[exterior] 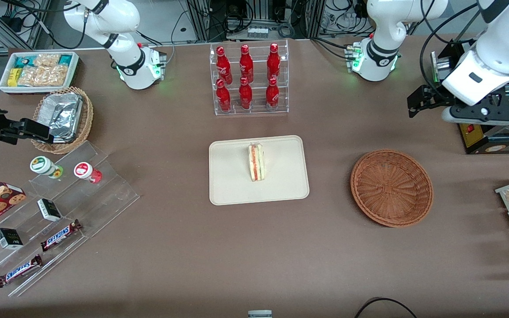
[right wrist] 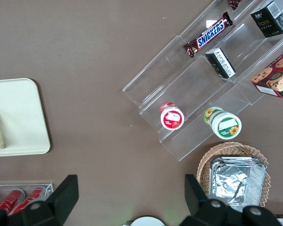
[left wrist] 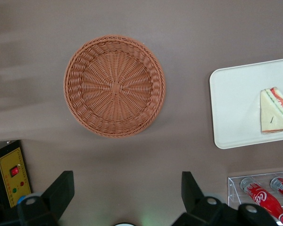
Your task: Place sandwich from basket to tray
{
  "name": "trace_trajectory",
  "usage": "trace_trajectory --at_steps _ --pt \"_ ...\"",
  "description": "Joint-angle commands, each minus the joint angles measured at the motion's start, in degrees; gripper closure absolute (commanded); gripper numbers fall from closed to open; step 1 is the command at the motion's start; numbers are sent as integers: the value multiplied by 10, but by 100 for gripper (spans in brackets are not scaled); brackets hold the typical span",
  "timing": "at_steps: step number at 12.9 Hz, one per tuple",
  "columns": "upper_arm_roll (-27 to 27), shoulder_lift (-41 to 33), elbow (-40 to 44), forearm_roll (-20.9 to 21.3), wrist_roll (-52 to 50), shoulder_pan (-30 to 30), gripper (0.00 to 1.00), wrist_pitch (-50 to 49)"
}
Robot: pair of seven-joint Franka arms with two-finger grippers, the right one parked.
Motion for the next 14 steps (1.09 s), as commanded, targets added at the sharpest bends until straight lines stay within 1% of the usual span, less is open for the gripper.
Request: trace_trajectory --at_steps 1,2,5,7,9,11,14 --pt "-9 36 59 -5 2 5 0 -42" --pt "-9 48 74 -5 4 5 0 -45" --pt "-8 53 82 0 2 6 0 -15" --pt "7 56 82 10 0 6 0 -8" --pt "8 68 95 22 6 7 0 -5" --pt "21 92 139 22 4 7 0 -15" --pt "29 92 140 23 7 8 0 -29"
